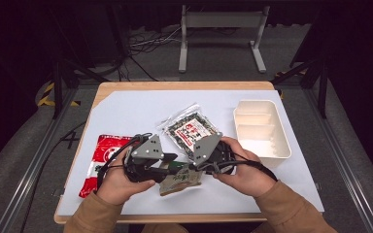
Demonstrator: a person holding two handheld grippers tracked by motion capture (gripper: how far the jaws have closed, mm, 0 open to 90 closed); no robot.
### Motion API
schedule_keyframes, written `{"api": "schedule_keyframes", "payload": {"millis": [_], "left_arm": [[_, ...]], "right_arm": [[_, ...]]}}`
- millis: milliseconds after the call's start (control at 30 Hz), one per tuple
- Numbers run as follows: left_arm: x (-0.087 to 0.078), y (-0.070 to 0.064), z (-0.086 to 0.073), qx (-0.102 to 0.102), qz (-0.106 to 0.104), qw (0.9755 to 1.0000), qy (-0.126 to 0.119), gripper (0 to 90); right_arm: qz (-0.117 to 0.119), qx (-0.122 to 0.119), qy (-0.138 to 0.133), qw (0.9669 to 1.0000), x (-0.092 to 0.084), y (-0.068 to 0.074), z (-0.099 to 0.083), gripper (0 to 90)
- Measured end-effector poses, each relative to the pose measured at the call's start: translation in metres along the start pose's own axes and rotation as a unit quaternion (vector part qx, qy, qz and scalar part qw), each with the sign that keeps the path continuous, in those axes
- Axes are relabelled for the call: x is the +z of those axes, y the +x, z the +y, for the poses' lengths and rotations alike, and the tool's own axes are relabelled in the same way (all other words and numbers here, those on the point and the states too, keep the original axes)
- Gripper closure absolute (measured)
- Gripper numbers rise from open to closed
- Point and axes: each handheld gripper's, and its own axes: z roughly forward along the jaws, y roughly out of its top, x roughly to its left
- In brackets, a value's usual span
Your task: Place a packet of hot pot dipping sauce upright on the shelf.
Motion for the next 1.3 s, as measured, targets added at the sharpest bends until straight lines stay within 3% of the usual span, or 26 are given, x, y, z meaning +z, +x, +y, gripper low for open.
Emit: {"api": "schedule_keyframes", "payload": {"millis": [67,133,233,400,500,633,800,933,1067,1300], "left_arm": [[-0.005,0.003,-0.001,-0.007,-0.002,0.9997,-0.022,46.4],[-0.01,0.007,-0.002,-0.022,-0.012,0.9987,-0.045,40.4],[-0.018,0.014,-0.006,-0.035,-0.006,0.9972,-0.066,33.1],[-0.032,0.026,-0.014,-0.057,0.001,0.9934,-0.1,31.0],[-0.037,0.031,-0.019,-0.055,0.017,0.9918,-0.114,29.3],[-0.04,0.037,-0.025,-0.059,0.031,0.9914,-0.113,26.8],[-0.042,0.045,-0.032,-0.078,0.047,0.988,-0.124,25.8],[-0.04,0.052,-0.039,-0.086,0.076,0.988,-0.104,25.6],[-0.042,0.059,-0.046,-0.102,0.082,0.9859,-0.105,25.5],[-0.047,0.068,-0.055,-0.102,0.117,0.9826,-0.102,25.7]], "right_arm": [[-0.005,-0.001,0.002,1.0,-0.004,-0.001,-0.001,89.5],[-0.012,0.0,0.005,0.9999,-0.01,-0.002,-0.002,89.5],[-0.024,-0.004,0.01,0.9997,-0.02,-0.005,-0.001,89.5],[-0.042,-0.005,0.02,0.9989,-0.035,-0.011,-0.001,89.4],[-0.047,-0.001,0.021,0.9987,-0.041,-0.015,-0.003,89.4],[-0.048,0.006,0.025,0.9985,-0.047,-0.022,-0.007,89.4],[-0.059,0.015,0.026,0.9978,-0.058,-0.03,-0.01,89.4],[-0.072,0.024,0.022,0.9969,-0.071,-0.039,-0.014,89.3],[-0.088,0.032,0.022,0.9953,-0.081,-0.048,-0.019,89.4],[-0.111,0.048,0.024,0.9924,-0.094,-0.063,-0.032,89.3]]}}
